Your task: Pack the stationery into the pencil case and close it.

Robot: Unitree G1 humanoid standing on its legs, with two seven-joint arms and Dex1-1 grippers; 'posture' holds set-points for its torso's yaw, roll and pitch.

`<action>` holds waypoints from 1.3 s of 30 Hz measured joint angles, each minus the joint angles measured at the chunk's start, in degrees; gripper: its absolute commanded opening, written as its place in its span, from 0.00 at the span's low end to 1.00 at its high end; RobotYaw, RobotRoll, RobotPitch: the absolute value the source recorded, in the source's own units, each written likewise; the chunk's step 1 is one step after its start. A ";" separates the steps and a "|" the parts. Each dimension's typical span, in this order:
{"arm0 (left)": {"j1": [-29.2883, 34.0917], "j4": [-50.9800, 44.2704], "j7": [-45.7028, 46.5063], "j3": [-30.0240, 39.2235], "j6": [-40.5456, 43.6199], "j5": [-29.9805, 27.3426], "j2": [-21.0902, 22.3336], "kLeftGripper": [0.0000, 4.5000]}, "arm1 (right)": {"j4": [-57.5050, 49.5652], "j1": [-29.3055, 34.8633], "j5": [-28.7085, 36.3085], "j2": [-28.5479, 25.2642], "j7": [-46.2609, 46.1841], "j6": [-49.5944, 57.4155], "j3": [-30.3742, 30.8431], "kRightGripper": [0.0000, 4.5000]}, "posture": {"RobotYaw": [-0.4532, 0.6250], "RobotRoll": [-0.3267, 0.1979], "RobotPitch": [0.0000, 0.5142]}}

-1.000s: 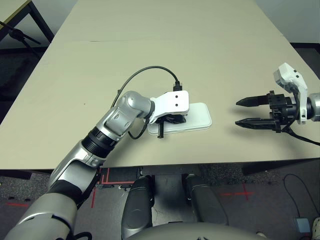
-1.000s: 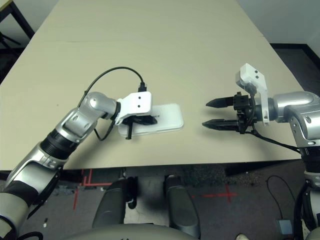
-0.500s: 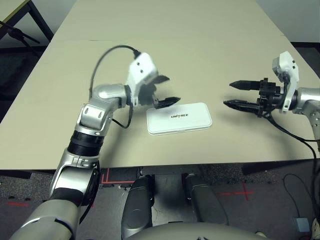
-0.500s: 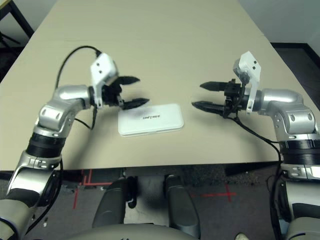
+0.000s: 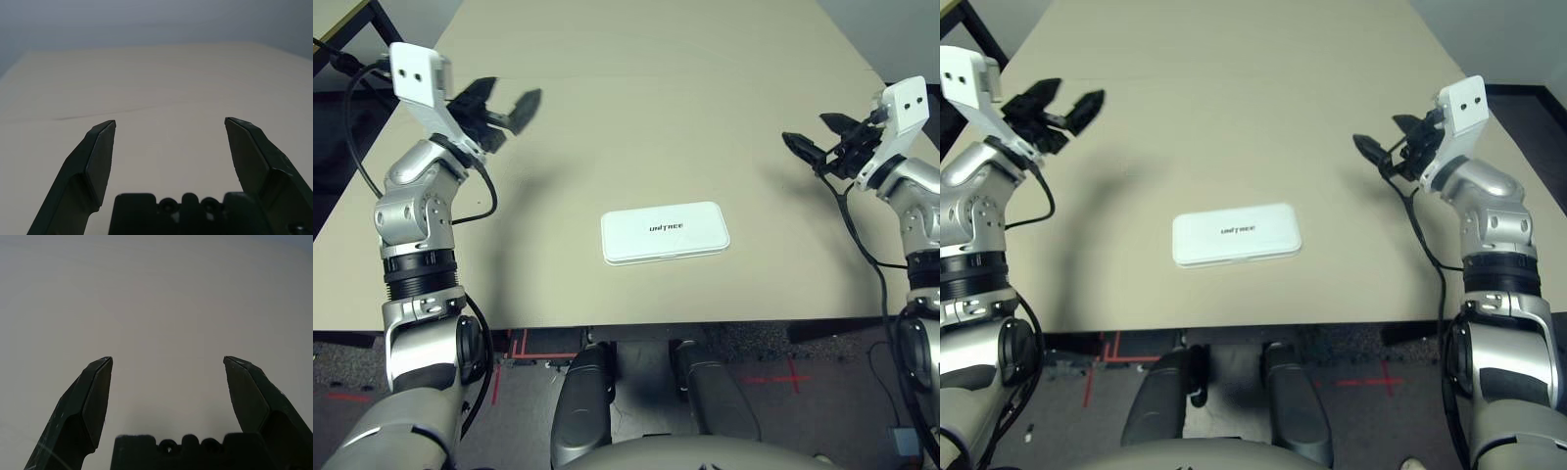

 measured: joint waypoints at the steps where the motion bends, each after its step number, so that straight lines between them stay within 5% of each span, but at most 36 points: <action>1: -0.04 2.14 0.60 0.43 -1.45 0.03 0.40 1.00 | 2.27 -0.85 -0.38 0.00 -1.49 -1.61 -0.40 1.00 | 0.43 0.62 0.38; 16: -0.35 20.65 2.78 2.35 -16.80 -0.01 2.46 1.00 | 18.53 -4.40 -1.13 -0.21 -10.22 -13.09 -5.69 1.00 | 0.40 0.62 0.43; 39: 1.39 19.83 2.72 1.33 -17.66 -0.17 1.40 1.00 | 19.81 -4.66 -1.19 1.08 -7.74 -14.29 -6.46 1.00 | 0.41 0.62 0.46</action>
